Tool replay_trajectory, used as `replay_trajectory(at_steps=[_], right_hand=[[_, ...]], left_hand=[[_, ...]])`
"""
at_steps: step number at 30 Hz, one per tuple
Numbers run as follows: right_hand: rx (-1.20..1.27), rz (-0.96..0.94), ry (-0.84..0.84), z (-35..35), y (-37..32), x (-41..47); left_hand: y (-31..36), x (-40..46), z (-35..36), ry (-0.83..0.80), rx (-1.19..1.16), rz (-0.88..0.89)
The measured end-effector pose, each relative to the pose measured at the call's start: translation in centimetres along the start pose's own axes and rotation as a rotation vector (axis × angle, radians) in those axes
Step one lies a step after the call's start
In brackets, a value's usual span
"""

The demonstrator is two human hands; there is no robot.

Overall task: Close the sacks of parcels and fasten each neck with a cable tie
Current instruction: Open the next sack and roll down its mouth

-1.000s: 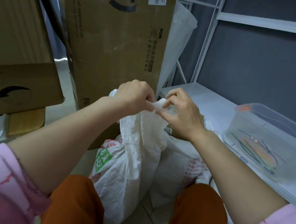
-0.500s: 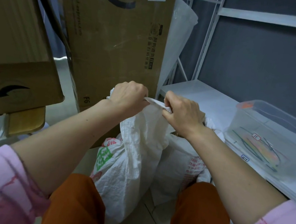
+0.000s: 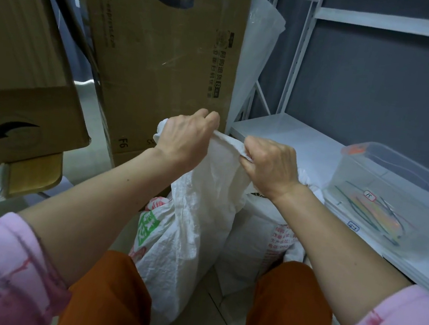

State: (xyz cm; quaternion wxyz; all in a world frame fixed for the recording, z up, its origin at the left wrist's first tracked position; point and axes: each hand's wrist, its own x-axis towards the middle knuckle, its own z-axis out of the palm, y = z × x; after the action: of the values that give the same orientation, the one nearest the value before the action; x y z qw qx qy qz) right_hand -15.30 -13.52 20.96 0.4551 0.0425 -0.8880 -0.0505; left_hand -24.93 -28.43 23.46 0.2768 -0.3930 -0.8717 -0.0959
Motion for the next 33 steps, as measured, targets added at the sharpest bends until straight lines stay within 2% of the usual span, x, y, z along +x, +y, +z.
replay_trajectory(at_steps=[2, 6, 8, 11, 13, 15, 17, 20, 22, 23, 26, 27, 30, 33], right_hand=[[-0.029, 0.004, 0.022, 0.1, 0.2, -0.2], [-0.051, 0.018, 0.001, 0.2, 1.3, -1.2], [-0.067, 0.044, -0.04, 0.3, 1.6, -1.6], [-0.062, 0.153, -0.188, 0.6, 1.4, -1.4], [0.045, 0.201, -0.371, 0.3, 1.1, -0.7], [0.198, 0.189, -0.506, 0.0, 0.4, 0.1], [0.337, 0.236, -0.511, -0.1, -0.5, 0.8], [0.377, 0.333, -0.396, 0.1, -1.0, 1.2], [0.268, 0.294, -0.357, 0.2, -1.0, 1.0], [0.219, 0.266, -0.33, 0.3, -1.0, 0.7], [0.133, 0.1, -0.207, 0.2, -1.3, -0.1], [0.104, 0.029, -0.171, 0.2, -1.4, -0.3], [0.025, -0.122, -0.078, 0.3, -1.4, -1.1], [-0.025, -0.177, 0.002, 0.4, -1.1, -1.8]], left_hand=[[0.2, 0.0, -0.3, -0.091, -0.123, -0.014], [0.0, 0.2, -1.7, -0.566, -0.668, -0.139], [-0.6, 0.3, -2.1, -0.682, -0.789, -0.188], [-0.7, 0.4, -2.0, -0.629, -0.648, -0.154], [-0.2, 0.2, -1.5, -0.497, -0.465, -0.126], [0.3, -0.3, -1.1, -0.298, -0.316, -0.084], [0.7, -0.8, -0.8, -0.151, -0.337, -0.068], [1.3, -1.4, -0.2, -0.105, -0.489, -0.142], [1.6, -1.5, -0.1, -0.135, -0.629, -0.313], [1.8, -1.4, -0.1, -0.162, -0.733, -0.467], [1.7, -1.2, 0.1, -0.198, -1.256, -1.083], [1.5, -1.2, 0.4, -0.234, -1.41, -1.228], [0.7, -1.5, 2.4, -0.339, -1.593, -1.367], [0.5, -1.6, 3.2, -0.291, -1.798, -1.482]])
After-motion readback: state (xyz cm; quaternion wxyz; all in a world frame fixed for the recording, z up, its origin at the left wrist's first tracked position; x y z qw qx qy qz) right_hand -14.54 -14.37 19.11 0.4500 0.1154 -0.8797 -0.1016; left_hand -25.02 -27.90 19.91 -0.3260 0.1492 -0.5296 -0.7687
